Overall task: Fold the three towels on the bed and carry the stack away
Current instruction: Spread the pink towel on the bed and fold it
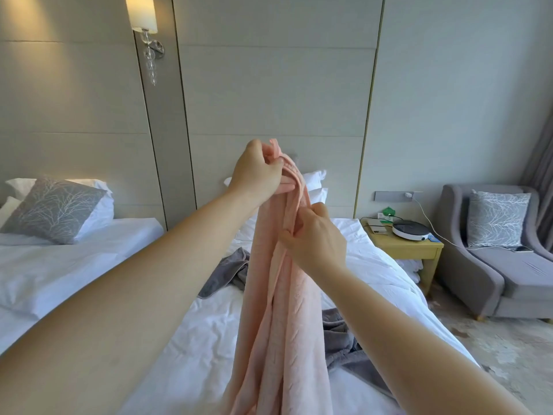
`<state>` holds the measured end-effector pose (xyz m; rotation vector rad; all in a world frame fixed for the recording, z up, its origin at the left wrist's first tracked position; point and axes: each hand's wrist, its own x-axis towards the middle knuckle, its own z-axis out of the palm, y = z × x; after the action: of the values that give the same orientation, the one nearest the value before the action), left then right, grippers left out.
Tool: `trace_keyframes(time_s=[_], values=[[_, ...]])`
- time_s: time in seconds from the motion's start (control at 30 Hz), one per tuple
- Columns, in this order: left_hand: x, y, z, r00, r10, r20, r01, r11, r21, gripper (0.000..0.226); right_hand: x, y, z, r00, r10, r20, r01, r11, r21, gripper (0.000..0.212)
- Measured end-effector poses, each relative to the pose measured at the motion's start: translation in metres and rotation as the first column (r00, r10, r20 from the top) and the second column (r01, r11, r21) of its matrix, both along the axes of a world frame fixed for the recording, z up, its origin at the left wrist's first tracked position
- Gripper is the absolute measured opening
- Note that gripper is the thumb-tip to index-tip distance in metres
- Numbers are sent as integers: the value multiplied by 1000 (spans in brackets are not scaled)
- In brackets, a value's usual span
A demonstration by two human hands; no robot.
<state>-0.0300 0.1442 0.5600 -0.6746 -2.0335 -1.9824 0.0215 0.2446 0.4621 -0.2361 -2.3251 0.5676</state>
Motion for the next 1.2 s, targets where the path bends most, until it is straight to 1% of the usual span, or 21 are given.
trace_keyframes(time_s=[0.1, 0.17, 0.27, 0.3, 0.33, 0.4, 0.43, 0.47, 0.53, 0.57, 0.63, 0.67, 0.7, 0.77, 0.8, 0.83, 0.9, 0.93, 1.0, 1.07, 1.2], values=[[-8, -12, -2, 999, 46, -22, -45, 996, 74, 11, 0, 7, -9, 1000, 10, 27, -10, 1000, 3, 18], [-14, -21, -3, 995, 95, -17, -94, 992, 82, 10, 4, 12, -15, 996, 86, 0, -86, 996, -17, 18], [-25, -36, -6, 988, 151, 27, -153, 983, 97, 10, 9, 23, -8, 957, 276, -86, -288, 935, -208, 16], [-29, -42, -7, 986, 161, 40, -164, 980, 113, 12, 11, 28, 1, 942, 316, -113, -336, 880, -336, 19], [-32, -46, -7, 984, 172, 45, -177, 976, 130, 16, 12, 34, 12, 927, 337, -168, -374, 779, -504, 25], [-34, -52, -3, 977, 212, 21, -212, 961, 179, 22, 17, 45, 36, 896, 343, -282, -421, 454, -786, 22], [-35, -55, -1, 973, 231, 4, -226, 952, 208, 23, 19, 48, 44, 888, 354, -293, -412, 331, -849, 20], [-35, -56, 1, 969, 247, 3, -241, 946, 218, 25, 21, 48, 49, 887, 379, -264, -387, 296, -873, 16], [-37, -59, 2, 952, 304, 30, -306, 947, 102, 29, 24, 44, 48, 875, 449, -184, -359, 345, -867, 12], [-37, -61, 0, 930, 369, 2, -368, 928, -59, 32, 25, 42, 44, 862, 483, -153, -363, 378, -852, 13], [-31, -61, -10, 882, 410, -230, -469, 802, -369, 46, 26, 39, 36, 827, 552, -107, -385, 418, -823, 15], [-26, -58, -16, 891, 308, -335, -438, 778, -451, 58, 27, 38, 33, 805, 586, -96, -402, 418, -815, 14], [-21, -52, -23, 924, 142, -355, -324, 783, -531, 69, 26, 37, 30, 781, 617, -97, -420, 404, -813, 11], [-10, -40, -42, 958, -187, -216, -15, 723, -690, 79, 25, 35, 26, 742, 664, -96, -449, 386, -806, 6], [-6, -35, -53, 951, -278, -132, 93, 667, -739, 79, 26, 35, 24, 727, 679, -96, -463, 383, -799, 7], [-5, -31, -62, 940, -333, -70, 172, 643, -746, 80, 26, 37, 22, 719, 688, -101, -474, 379, -794, 10], [-7, -28, -73, 919, -393, -15, 288, 697, -657, 86, 27, 43, 18, 727, 680, -98, -476, 395, -786, 15], [-8, -26, -75, 914, -406, -14, 317, 735, -599, 79, 29, 46, 16, 729, 678, -91, -479, 411, -775, 17], [-10, -23, -74, 906, -420, -41, 344, 792, -504, 45, 34, 50, 8, 721, 690, -64, -498, 451, -740, 18], [-14, -17, -71, 917, -384, -108, 298, 839, -455, 19, 39, 51, -3, 723, 690, -26, -499, 496, -711, 19], [-19, -13, -64, 945, -203, -256, 110, 936, -335, 13, 48, 48, -37, 801, 594, 77, -429, 659, -618, 12]])
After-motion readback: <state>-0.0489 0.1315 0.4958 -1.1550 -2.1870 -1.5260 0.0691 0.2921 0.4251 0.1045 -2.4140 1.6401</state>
